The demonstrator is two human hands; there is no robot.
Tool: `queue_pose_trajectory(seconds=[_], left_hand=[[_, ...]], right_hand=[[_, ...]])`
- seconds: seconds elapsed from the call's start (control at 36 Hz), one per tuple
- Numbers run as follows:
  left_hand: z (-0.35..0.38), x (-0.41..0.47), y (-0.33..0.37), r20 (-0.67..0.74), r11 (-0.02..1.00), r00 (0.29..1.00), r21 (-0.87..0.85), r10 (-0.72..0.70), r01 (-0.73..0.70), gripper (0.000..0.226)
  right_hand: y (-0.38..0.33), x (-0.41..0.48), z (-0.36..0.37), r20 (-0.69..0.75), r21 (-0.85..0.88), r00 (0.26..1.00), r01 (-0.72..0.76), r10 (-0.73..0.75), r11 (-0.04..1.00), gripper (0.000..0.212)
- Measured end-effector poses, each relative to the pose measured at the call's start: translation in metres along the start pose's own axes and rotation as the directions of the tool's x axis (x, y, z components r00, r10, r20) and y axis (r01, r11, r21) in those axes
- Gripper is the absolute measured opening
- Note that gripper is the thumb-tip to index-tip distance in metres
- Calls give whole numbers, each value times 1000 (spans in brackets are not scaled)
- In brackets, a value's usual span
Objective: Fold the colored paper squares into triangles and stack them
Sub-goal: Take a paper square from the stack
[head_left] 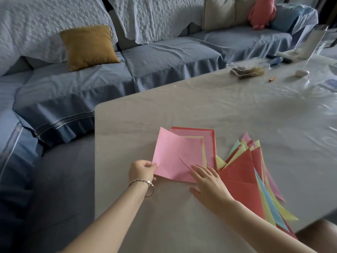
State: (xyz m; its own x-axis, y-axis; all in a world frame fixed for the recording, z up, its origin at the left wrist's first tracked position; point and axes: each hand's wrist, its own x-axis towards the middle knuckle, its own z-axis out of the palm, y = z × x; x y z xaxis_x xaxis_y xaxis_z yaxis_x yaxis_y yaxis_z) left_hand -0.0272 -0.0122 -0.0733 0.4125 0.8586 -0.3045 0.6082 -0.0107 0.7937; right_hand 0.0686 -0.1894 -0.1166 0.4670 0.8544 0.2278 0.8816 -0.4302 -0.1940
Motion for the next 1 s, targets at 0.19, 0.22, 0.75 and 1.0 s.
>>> queue_pose_trajectory(seconds=[0.19, 0.22, 0.75, 1.0], left_hand=[[-43, -12, -24, -46, 982, 994, 164, 101, -93, 34], [-47, -15, -25, -49, 984, 993, 149, 110, -102, 30], [-57, -32, -43, 240, 983, 971, 178, -8, -36, 17], [-30, -18, -21, 78, 988, 995, 136, 61, -72, 25]], right_hand=[[-14, -9, 1, -6, -16, 988, 157, -157, 987, 52], [-15, -9, 1, -1, -10, 986, 165, -165, 986, 52], [6, -39, 6, -60, 196, 944, 330, -325, 923, 25], [-2, -39, 1, 8, 392, 939, 313, -344, 865, 38]])
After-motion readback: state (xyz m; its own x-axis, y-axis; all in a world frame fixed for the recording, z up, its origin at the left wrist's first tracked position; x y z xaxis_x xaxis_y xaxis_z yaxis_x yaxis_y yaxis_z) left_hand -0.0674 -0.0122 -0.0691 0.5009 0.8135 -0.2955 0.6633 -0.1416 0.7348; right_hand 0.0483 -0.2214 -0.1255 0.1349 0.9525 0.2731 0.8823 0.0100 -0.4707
